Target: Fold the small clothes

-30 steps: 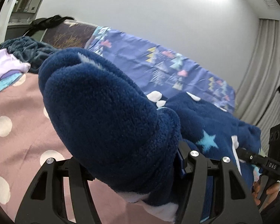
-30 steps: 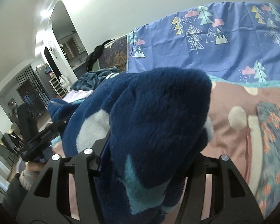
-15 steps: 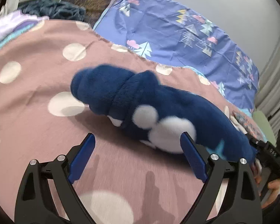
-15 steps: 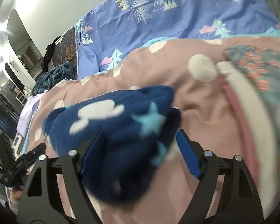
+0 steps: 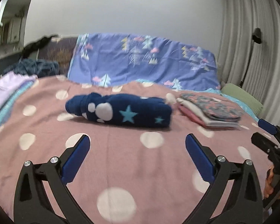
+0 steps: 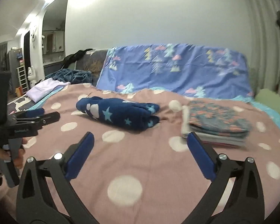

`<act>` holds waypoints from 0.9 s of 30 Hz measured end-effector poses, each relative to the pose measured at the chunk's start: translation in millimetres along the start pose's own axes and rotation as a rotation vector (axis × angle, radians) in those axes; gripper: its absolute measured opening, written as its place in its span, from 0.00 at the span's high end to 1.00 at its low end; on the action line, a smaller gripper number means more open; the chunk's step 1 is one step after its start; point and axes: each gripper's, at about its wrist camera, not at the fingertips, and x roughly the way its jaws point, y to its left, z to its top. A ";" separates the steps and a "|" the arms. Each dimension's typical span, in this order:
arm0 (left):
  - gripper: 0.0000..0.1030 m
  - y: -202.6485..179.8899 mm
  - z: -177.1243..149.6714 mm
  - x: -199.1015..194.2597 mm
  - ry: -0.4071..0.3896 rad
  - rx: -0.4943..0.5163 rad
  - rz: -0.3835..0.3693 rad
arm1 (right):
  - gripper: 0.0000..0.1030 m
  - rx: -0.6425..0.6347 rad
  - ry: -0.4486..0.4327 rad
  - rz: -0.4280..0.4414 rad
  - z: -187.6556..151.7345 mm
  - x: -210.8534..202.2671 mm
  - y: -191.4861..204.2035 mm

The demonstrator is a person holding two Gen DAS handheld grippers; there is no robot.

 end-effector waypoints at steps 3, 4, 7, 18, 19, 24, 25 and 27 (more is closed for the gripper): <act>0.01 -25.6 -8.0 -41.3 -0.044 0.041 0.037 | 0.02 0.009 -0.033 -0.025 -3.2 -43.7 2.3; 0.01 -32.3 -10.8 -52.0 -0.052 0.049 0.039 | 0.02 0.025 -0.035 -0.020 -3.7 -56.5 2.6; 0.01 -54.2 -20.2 -84.8 -0.061 0.083 0.034 | 0.02 0.047 -0.028 -0.017 -3.1 -83.1 5.0; 0.01 -88.5 -50.1 -165.1 -0.097 0.106 0.080 | 0.02 0.126 -0.021 -0.060 -22.4 -153.4 15.0; 0.01 -88.7 -51.8 -168.8 -0.097 0.105 0.085 | 0.02 0.126 -0.020 -0.062 -23.5 -155.6 15.8; 0.01 -90.4 -58.7 -184.3 -0.102 0.100 0.121 | 0.02 0.121 -0.019 -0.081 -30.2 -169.9 20.1; 0.01 -91.1 -59.5 -185.7 -0.102 0.103 0.126 | 0.02 0.124 -0.018 -0.082 -31.4 -171.2 19.6; 0.01 -94.5 -62.1 -188.9 -0.102 0.113 0.132 | 0.02 0.138 -0.013 -0.080 -35.6 -174.3 18.4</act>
